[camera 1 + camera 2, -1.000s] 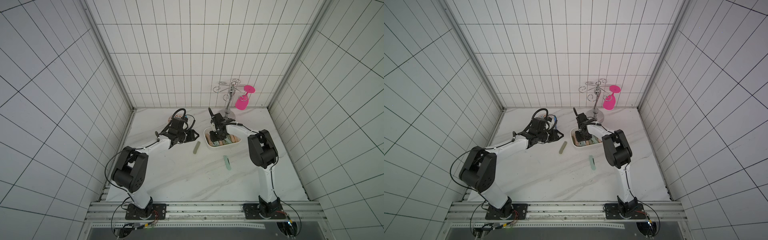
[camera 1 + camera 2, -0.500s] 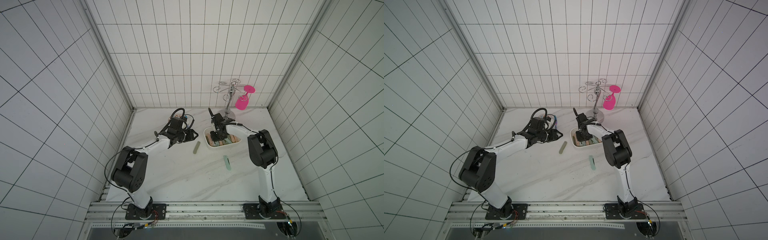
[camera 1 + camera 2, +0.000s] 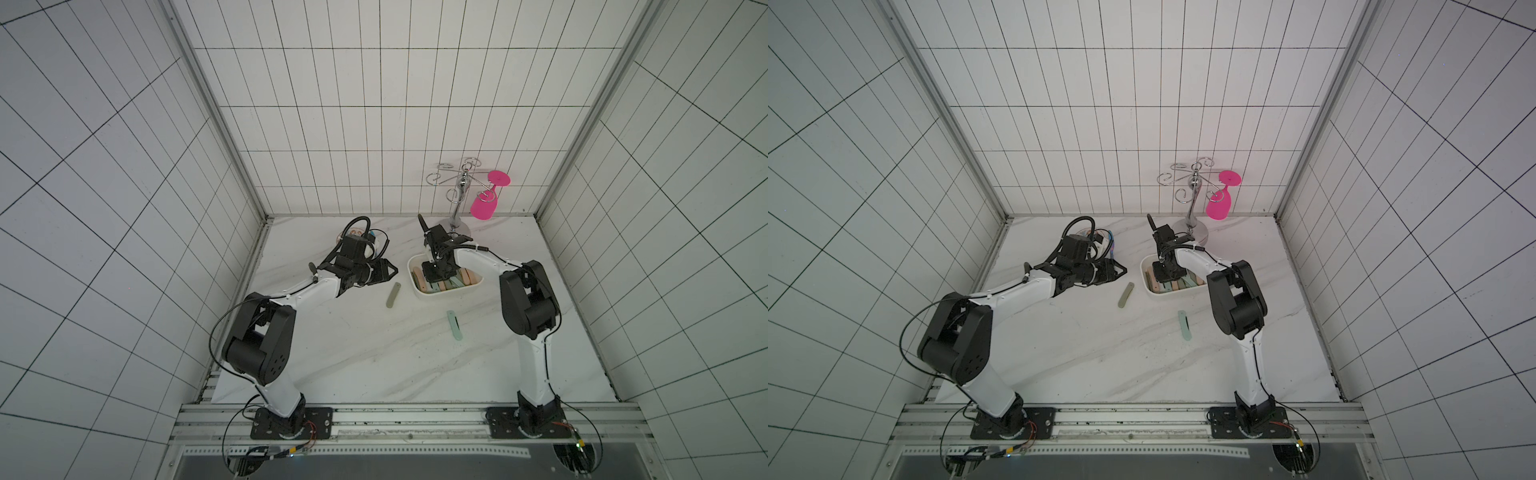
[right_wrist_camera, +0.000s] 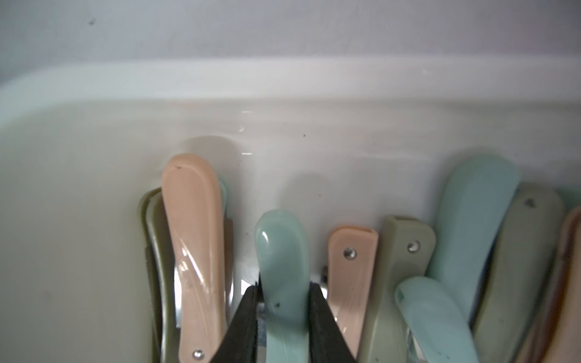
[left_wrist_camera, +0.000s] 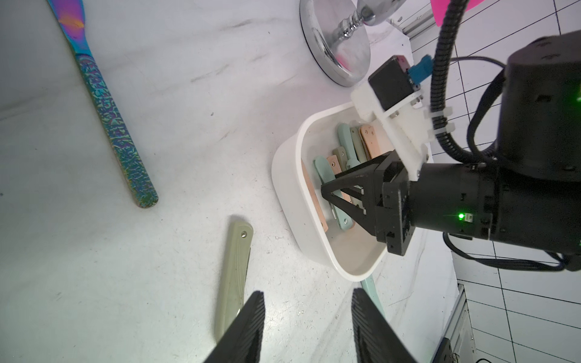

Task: Take the fruit knife out of the storage box
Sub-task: Pick up the fruit knife from the storage box.

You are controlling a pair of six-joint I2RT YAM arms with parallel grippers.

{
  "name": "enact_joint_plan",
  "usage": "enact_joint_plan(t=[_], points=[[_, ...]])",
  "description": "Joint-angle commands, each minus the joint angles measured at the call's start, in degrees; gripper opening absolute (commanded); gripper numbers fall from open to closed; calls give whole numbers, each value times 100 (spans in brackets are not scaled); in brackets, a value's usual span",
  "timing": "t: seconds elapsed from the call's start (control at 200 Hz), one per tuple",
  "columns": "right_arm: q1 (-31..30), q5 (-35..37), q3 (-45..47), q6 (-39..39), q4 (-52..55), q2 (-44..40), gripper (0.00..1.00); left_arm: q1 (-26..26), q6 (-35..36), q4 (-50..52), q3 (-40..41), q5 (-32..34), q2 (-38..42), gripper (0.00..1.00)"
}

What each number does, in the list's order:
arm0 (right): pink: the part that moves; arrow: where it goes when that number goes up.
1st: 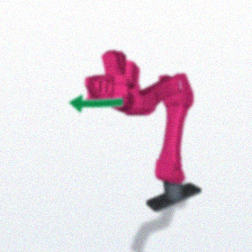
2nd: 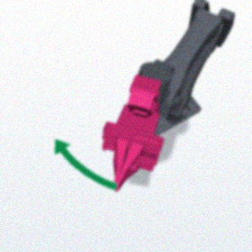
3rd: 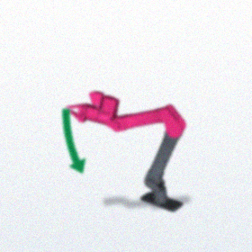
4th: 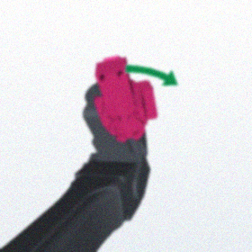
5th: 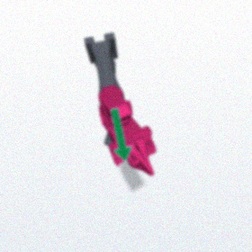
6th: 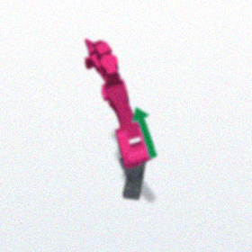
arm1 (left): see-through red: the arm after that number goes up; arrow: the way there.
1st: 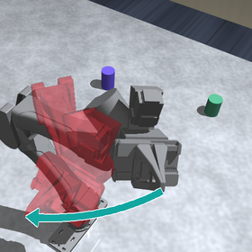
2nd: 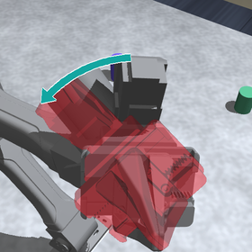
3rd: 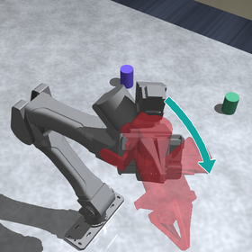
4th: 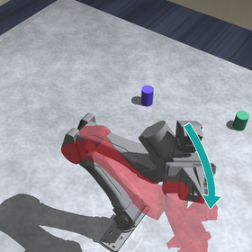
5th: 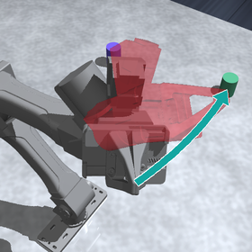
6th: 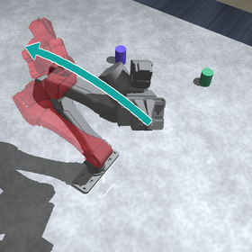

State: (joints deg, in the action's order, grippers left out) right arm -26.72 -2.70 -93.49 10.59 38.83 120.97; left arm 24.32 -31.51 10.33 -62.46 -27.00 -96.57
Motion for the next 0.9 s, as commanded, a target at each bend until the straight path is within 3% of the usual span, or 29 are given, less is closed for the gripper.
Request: enact_joint_plan(t=[0.0, 0.52, 0.895], points=[[9, -155, -194, -13, 168, -417, 0, 60, -35, -206, -116, -121, 134, 48], [-99, -1385, 824, 31, -154, -1909, 0, 108, -1125, -1371, 63, -1008, 127, 52], [-531, -1762, 1500, 248, -509, -2555, 0, 234, -1721, -2109, 331, -1236, 94, 55]])
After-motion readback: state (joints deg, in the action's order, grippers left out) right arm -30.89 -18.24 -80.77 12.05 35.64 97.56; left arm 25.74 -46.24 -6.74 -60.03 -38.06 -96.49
